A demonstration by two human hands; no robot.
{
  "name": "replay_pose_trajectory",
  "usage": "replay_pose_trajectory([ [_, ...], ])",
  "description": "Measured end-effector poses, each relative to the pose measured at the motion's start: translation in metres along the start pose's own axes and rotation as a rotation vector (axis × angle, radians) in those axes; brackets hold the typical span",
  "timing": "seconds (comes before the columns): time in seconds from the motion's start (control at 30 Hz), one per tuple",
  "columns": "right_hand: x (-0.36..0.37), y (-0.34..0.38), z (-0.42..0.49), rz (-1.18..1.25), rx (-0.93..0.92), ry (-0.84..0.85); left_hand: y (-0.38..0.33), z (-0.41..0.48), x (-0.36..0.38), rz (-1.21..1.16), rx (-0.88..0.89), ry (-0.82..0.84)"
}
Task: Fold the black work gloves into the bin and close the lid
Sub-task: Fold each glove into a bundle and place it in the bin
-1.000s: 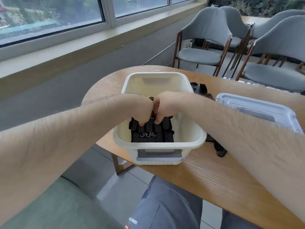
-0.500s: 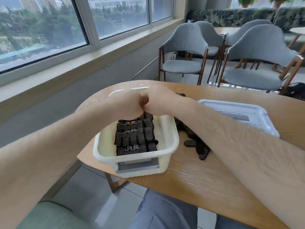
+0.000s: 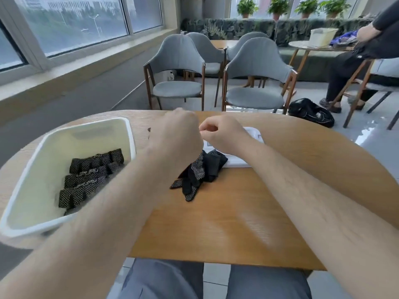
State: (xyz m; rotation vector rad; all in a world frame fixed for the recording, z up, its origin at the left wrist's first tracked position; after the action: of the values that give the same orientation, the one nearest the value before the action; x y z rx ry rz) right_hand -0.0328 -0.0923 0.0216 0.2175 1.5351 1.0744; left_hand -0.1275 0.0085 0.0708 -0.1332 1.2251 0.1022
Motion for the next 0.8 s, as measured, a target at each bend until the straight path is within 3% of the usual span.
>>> replay_pose_trajectory([
  [0.13, 0.019, -0.048, -0.012, -0.040, 0.118, -0.002, -0.018, -0.014, 0.069, -0.011, -0.043, 0.112],
  [0.3, 0.050, -0.073, -0.016, -0.201, 0.091, -0.154, 0.019, -0.004, 0.129, -0.139, -0.310, -0.042],
  [0.43, 0.075, -0.083, -0.012, -0.306, 0.102, -0.225, 0.039, 0.007, 0.160, -0.243, -0.448, 0.022],
  [0.53, 0.085, -0.094, -0.014, -0.293, 0.058, -0.299, 0.047, 0.003, 0.175, -0.222, -0.430, 0.041],
  [0.7, 0.090, -0.100, -0.017, -0.216, -0.033, -0.401, 0.050, -0.013, 0.178, -0.274, -0.342, -0.244],
  [0.8, 0.086, -0.099, -0.022, -0.165, -0.096, -0.438, 0.041, -0.017, 0.177, -0.322, -0.252, -0.278],
])
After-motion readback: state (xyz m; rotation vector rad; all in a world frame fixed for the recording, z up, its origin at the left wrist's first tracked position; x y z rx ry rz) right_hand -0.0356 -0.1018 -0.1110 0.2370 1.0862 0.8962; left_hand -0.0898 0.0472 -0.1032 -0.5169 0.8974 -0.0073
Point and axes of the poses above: each hand's wrist, its own z-axis towards the middle knuckle, its own x-axis out of the palm, y = z × x, the point moved 4 cm from there along z, towards the middle knuckle, and after that the axes turned 3 degrees about x, right-handed, at the moved point
